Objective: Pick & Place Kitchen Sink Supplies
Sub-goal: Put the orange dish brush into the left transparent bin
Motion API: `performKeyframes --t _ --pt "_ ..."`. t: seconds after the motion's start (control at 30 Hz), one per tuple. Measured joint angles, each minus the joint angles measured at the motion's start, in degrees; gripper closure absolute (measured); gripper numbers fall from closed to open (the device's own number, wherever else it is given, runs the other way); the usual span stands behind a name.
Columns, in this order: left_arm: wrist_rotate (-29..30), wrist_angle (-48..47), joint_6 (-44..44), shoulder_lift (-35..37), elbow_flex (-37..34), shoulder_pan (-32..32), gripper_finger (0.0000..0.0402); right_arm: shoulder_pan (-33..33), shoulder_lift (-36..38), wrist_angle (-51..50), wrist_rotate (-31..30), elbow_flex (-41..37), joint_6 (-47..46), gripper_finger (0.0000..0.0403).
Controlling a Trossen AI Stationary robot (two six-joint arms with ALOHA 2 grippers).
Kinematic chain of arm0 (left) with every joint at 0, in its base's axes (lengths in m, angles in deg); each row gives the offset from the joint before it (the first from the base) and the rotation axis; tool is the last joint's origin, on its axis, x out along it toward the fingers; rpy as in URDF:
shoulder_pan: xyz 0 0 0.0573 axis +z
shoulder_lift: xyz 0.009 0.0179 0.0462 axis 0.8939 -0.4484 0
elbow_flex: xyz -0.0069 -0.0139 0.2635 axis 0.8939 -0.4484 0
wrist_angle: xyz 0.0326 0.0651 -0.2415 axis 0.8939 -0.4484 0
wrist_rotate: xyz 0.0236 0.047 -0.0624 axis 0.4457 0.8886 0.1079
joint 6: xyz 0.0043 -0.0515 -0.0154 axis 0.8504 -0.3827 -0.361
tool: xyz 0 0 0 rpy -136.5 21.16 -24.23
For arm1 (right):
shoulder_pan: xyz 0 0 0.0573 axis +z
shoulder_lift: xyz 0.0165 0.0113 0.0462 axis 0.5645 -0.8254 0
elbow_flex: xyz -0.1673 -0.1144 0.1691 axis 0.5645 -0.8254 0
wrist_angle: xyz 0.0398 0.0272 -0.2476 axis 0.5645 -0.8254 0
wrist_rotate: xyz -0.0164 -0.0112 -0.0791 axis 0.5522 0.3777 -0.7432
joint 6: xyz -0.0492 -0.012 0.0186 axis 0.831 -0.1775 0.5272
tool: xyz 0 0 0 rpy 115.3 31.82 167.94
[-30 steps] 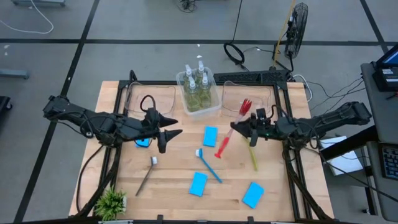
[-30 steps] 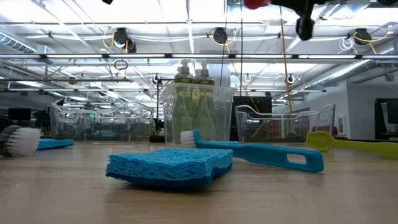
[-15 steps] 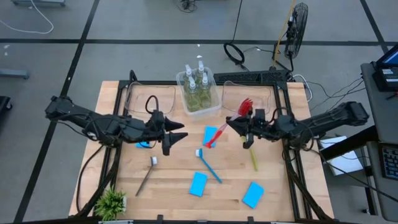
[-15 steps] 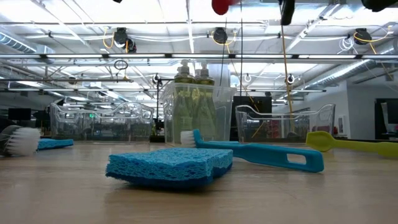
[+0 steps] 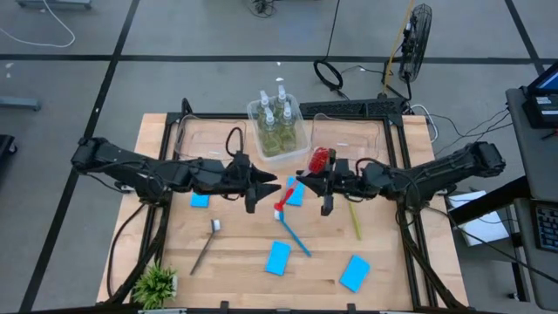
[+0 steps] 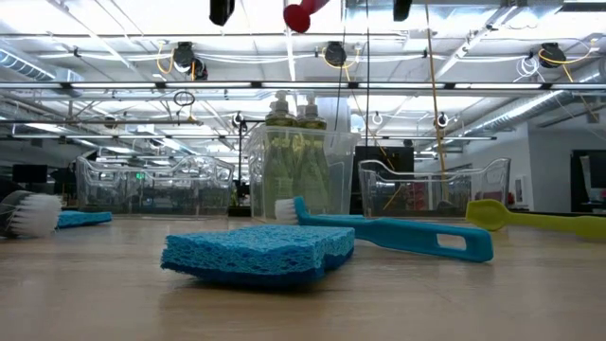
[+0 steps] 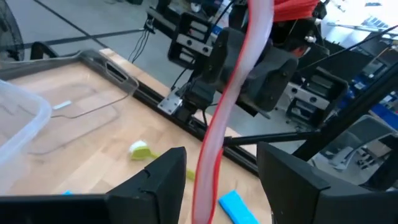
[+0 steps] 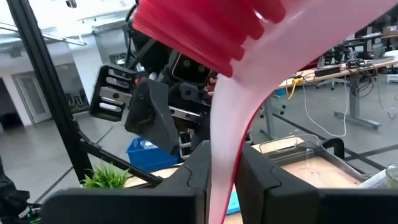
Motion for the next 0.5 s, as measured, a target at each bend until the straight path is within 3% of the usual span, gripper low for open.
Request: performKeyframes --t 0.2,0.5 --pt "-0.1 0.3 0.4 -1.2 0.0 0.8 0.0190 -1.8 -0.4 -0.9 2.8 0.7 -0.8 0.0368" --pt "-0.1 0.9 -0.1 -1.1 0.0 2.1 0.0136 -5.1 -0.4 -1.0 5.6 0.7 -3.5 0.0368"
